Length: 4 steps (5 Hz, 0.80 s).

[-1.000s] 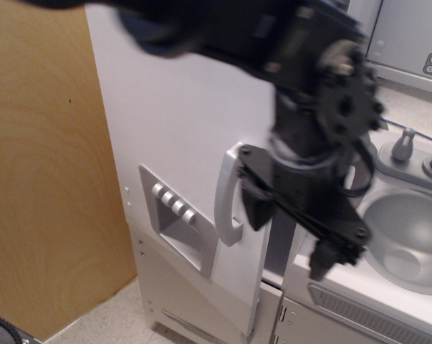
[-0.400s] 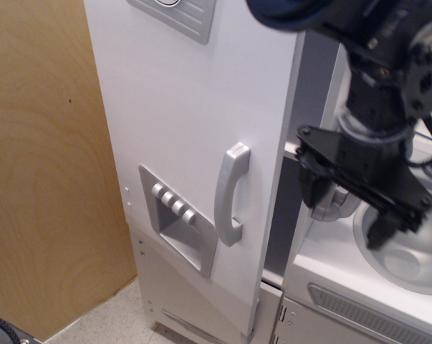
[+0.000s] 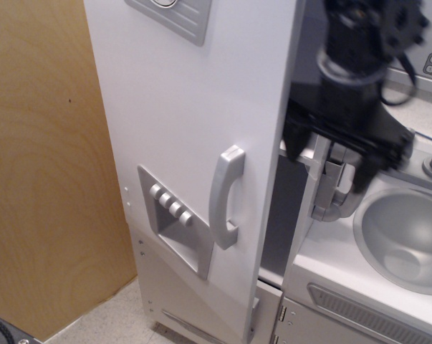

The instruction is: Open fridge

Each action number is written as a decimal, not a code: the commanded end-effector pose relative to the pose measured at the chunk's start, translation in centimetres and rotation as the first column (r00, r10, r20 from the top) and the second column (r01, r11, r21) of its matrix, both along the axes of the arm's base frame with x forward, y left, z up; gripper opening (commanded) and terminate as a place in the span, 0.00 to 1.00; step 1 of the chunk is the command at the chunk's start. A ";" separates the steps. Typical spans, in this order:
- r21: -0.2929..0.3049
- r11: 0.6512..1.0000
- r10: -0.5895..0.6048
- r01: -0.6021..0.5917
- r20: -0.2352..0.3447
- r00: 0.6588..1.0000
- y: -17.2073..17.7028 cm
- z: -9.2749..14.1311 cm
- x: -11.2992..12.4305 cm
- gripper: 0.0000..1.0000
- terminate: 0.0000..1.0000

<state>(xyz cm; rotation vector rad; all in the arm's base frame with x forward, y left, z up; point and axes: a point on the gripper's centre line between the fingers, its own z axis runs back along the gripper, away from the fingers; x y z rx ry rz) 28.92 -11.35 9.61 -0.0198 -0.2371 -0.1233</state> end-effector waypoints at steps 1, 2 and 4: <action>0.040 0.997 0.065 -0.067 0.041 0.997 4.4 1.7 -0.3 1.00 0.00; 0.066 0.996 0.061 -0.063 0.028 0.998 6.5 1.8 -3.1 1.00 0.00; 0.132 0.985 0.119 -0.113 -0.040 0.992 11.7 1.0 -8.6 1.00 0.00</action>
